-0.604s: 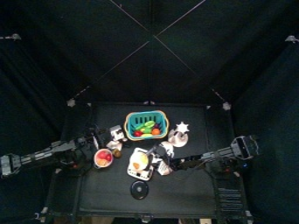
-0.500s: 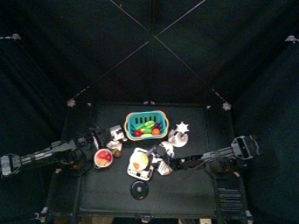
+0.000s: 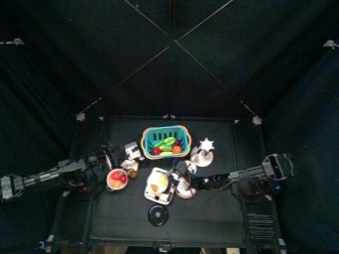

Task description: Place pairing knife onto stove

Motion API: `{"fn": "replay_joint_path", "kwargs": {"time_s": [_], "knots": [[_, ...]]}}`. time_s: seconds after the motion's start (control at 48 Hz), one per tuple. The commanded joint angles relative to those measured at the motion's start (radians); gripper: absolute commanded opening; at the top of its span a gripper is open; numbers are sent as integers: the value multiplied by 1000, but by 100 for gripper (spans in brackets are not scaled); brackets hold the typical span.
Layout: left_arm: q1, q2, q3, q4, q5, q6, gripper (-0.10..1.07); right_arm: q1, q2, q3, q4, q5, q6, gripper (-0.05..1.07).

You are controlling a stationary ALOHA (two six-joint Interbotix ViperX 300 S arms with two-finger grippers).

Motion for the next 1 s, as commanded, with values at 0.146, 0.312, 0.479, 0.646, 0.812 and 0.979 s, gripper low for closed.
{"fn": "replay_joint_path", "kwargs": {"time_s": [0.146,0.312,0.479,0.646,0.812,0.979], "knots": [[-54,3,-23,5,-5,2,100,-98,-28,-100,-149,3,-2,88],[-124,3,-23,34,-14,3,100,-219,-29,-104,-127,-64,-3,88],[-181,0,-14,43,92,-3,100,-301,-21,-66,-106,-275,-3,88],[-210,0,-74,37,482,2,100,-328,-15,-38,-126,-405,-3,88],[-210,0,-135,126,653,0,99,-336,-20,-31,-146,-408,-2,88],[-210,9,-153,181,778,3,99,-342,-14,-14,-176,-408,-2,88]]}}
